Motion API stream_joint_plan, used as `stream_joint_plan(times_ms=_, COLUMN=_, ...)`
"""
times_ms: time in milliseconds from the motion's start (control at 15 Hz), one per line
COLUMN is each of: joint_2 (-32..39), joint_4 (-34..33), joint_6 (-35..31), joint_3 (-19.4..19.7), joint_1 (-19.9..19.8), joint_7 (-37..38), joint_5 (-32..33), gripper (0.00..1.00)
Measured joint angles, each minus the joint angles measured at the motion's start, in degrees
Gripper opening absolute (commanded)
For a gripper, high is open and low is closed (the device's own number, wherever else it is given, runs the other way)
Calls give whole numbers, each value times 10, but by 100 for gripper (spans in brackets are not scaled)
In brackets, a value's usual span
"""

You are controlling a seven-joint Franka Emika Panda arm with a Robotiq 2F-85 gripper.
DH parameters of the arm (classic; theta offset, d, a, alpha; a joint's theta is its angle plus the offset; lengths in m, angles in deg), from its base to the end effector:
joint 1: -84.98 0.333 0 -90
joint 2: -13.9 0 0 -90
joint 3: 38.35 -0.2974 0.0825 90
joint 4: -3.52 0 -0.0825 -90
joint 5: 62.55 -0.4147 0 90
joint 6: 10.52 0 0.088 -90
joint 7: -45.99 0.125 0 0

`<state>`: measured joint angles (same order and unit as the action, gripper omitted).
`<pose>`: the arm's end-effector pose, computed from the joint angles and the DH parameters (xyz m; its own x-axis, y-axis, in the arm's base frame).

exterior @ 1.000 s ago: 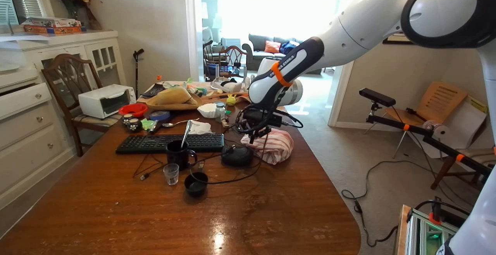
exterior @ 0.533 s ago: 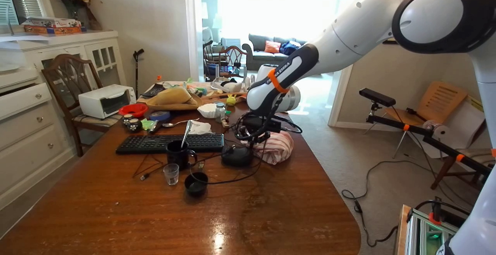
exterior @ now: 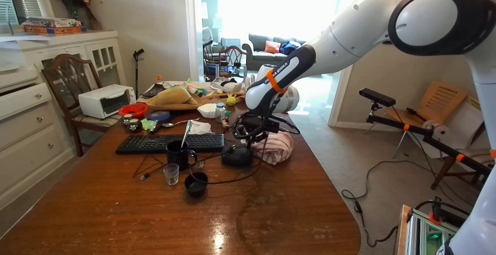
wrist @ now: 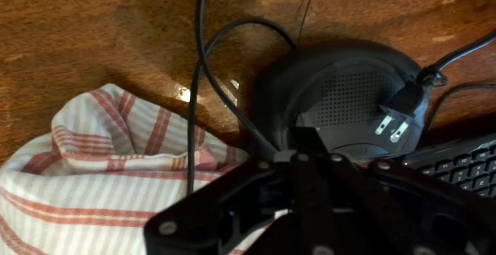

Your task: Press the button on the black object

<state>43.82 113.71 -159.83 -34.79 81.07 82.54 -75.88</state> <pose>0.6500 -0.0874 0.1755 0.5785 -0.8140 0.0519 -0.7954 -0.5771 -0.1851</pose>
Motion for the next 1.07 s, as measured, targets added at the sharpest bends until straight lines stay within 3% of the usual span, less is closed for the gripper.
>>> stream_joint_plan(times_ms=1067, joint_2=16, joint_4=-9, joint_6=-2, joint_3=0, joint_1=-1, joint_7=-31, joint_5=-24, gripper=0)
